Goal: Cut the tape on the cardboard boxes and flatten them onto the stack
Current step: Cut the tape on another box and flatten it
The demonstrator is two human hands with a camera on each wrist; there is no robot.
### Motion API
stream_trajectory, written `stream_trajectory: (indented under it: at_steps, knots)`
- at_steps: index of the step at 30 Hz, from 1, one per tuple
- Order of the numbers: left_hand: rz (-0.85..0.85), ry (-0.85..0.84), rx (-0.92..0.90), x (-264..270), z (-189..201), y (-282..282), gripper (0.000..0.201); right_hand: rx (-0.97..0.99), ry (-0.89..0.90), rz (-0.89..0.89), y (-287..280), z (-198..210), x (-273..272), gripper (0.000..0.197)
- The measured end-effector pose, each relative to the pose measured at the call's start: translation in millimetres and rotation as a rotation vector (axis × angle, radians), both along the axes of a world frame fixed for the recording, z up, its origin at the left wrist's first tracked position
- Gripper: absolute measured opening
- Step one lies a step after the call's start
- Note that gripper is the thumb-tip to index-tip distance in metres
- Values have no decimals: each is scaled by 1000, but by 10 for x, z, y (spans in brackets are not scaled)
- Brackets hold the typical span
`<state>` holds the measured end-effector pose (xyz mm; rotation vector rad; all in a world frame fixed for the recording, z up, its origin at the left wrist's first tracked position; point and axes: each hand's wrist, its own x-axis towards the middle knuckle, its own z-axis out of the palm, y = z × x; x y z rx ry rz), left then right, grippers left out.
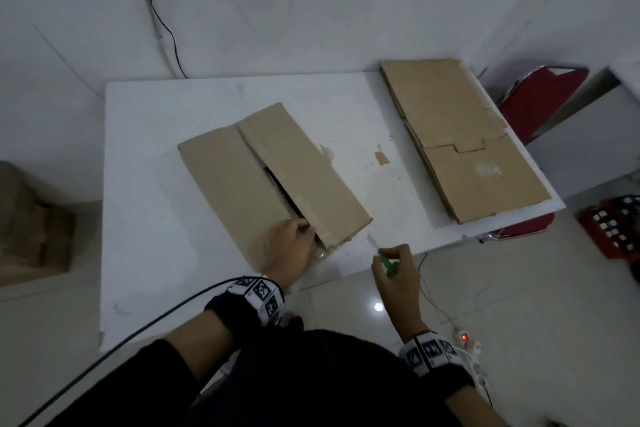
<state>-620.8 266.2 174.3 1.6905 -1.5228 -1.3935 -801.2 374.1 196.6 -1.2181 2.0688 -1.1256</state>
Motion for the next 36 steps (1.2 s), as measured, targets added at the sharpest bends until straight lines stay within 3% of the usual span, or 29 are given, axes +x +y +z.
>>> stream_trajectory:
  at_steps: [3, 5, 6, 8, 9, 11, 13, 17, 21, 24, 28, 32, 36]
  knots:
    - [186, 130, 91, -81, 169, -239, 10, -33, -54, -113, -252, 25, -95, 1]
    - [277, 147, 129, -137, 270, -403, 11, 7, -95, -100, -529, 69, -91, 7]
    - [340, 179, 156, -161, 313, -481, 15, 40, -114, -70, -653, 88, -71, 10]
    - [470, 241, 199, -198, 378, -627, 50, 85, -102, -7, -799, 114, 7, 13]
    - [521, 254, 197, -198, 443, -695, 58, 89, -91, 6, -815, 111, 50, 15]
    - [601, 245, 175, -163, 513, -846, 61, 74, -86, 5, -739, 74, 149, 15]
    - [603, 135, 182, -67, 555, -979, 71, 95, -151, 71, -578, 34, 280, 13]
    - [351, -173, 115, 121, 498, -982, 82, 177, -266, 261, -359, -16, 477, 11]
    - [-82, -350, -55, 237, 370, -864, 78, 6, -133, 7, -578, -8, 258, 8]
    - [-373, -501, -127, 290, 376, -813, 75, 45, -141, -49, -763, 38, 35, 10]
    - [-479, -490, -178, 277, 420, -784, 73, 161, -222, 29, -733, 5, 16, 19]
    - [-639, -537, -230, 80, 411, -613, 81, 202, -319, 129, -579, -10, 79, 12]
    - [-668, -548, -283, 20, 297, -465, 86, 142, -106, 173, -723, 20, -17, 8]
